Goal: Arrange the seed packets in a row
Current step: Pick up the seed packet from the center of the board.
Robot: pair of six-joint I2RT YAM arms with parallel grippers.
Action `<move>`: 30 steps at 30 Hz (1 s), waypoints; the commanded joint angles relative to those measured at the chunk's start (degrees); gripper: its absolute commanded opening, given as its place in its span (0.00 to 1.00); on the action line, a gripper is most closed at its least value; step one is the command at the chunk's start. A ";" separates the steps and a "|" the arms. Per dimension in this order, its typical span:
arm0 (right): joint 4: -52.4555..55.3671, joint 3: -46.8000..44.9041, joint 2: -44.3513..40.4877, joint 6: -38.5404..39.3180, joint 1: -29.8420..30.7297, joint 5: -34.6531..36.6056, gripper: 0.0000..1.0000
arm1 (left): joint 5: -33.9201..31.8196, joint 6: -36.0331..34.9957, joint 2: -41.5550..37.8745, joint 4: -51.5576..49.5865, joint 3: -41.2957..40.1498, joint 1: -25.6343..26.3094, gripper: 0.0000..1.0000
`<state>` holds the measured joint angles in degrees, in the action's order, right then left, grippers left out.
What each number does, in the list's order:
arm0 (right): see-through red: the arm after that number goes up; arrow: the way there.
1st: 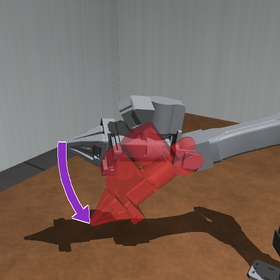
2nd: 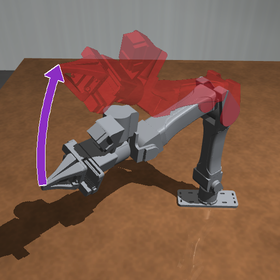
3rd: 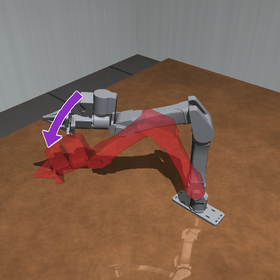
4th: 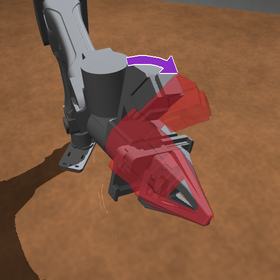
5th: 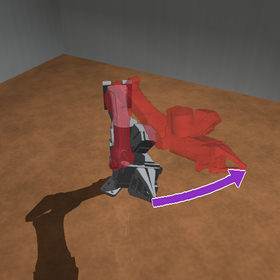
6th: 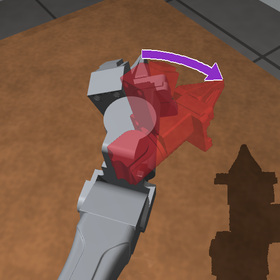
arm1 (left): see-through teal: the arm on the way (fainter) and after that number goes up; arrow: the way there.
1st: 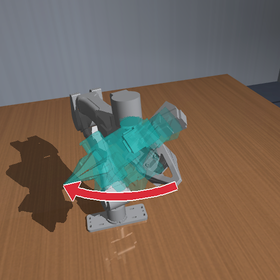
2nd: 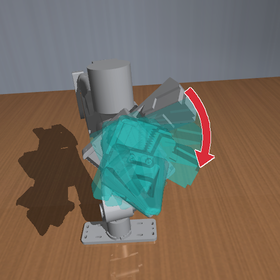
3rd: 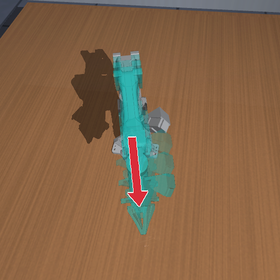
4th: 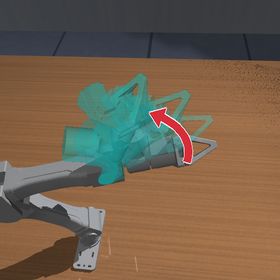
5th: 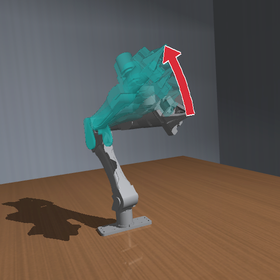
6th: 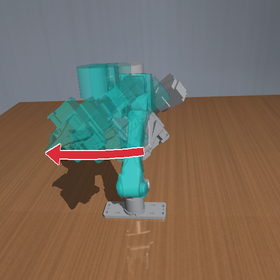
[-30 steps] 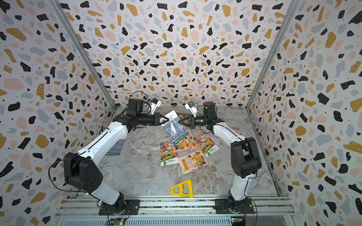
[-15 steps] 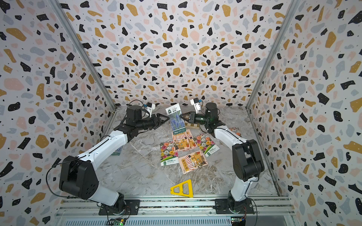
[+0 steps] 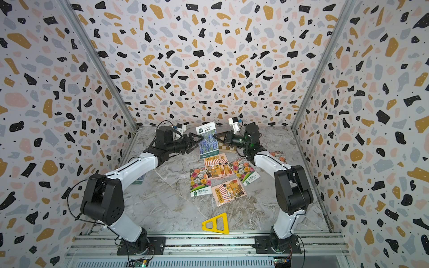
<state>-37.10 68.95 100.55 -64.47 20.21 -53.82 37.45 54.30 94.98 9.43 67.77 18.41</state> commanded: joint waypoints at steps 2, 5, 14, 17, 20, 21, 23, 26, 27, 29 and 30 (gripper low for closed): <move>-6.25 -0.14 0.23 -6.04 -0.26 -1.54 0.00 | 5.24 3.81 1.25 9.62 1.66 -0.13 0.68; -7.98 -0.90 0.61 -8.07 -0.56 -1.56 0.00 | 5.88 4.76 1.05 11.89 1.16 -0.18 0.54; -7.06 -2.78 0.08 -7.90 -2.26 -0.55 0.00 | 5.79 3.33 -0.83 12.17 0.26 -0.17 0.22; -5.52 -3.10 0.08 -6.69 -2.62 -0.26 0.00 | 5.79 2.80 -1.26 11.76 0.05 -0.20 0.11; -2.92 -2.77 -0.08 -5.07 -2.55 -0.78 0.00 | 5.97 2.14 -1.93 11.06 -0.21 -0.27 0.00; -1.74 -2.84 -0.48 -4.37 -2.47 -0.93 0.01 | 5.82 1.36 -2.34 9.92 -0.10 -0.30 0.00; 1.74 -2.69 -1.33 -1.99 -2.45 -1.06 0.18 | 5.29 -1.07 -3.31 6.58 0.25 -0.35 0.00; 13.50 -1.70 -3.33 7.09 -2.80 1.20 0.65 | 4.20 -8.51 -4.94 -3.28 1.53 -0.61 0.00; 17.91 -1.37 -4.08 10.79 -2.98 2.60 0.74 | 3.57 -11.71 -5.51 -7.80 2.27 -0.86 0.00; 23.00 -1.74 -5.30 16.20 -3.77 4.56 0.85 | 2.15 -17.96 -6.35 -16.64 3.97 -1.71 0.00; 24.45 -2.45 -5.90 18.42 -4.37 5.10 0.88 | 1.22 -21.25 -6.70 -21.97 5.00 -2.41 0.00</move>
<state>-22.74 65.71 99.29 -56.60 17.10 -51.51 40.95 44.73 90.26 1.43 69.60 17.54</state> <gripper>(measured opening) 0.857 0.047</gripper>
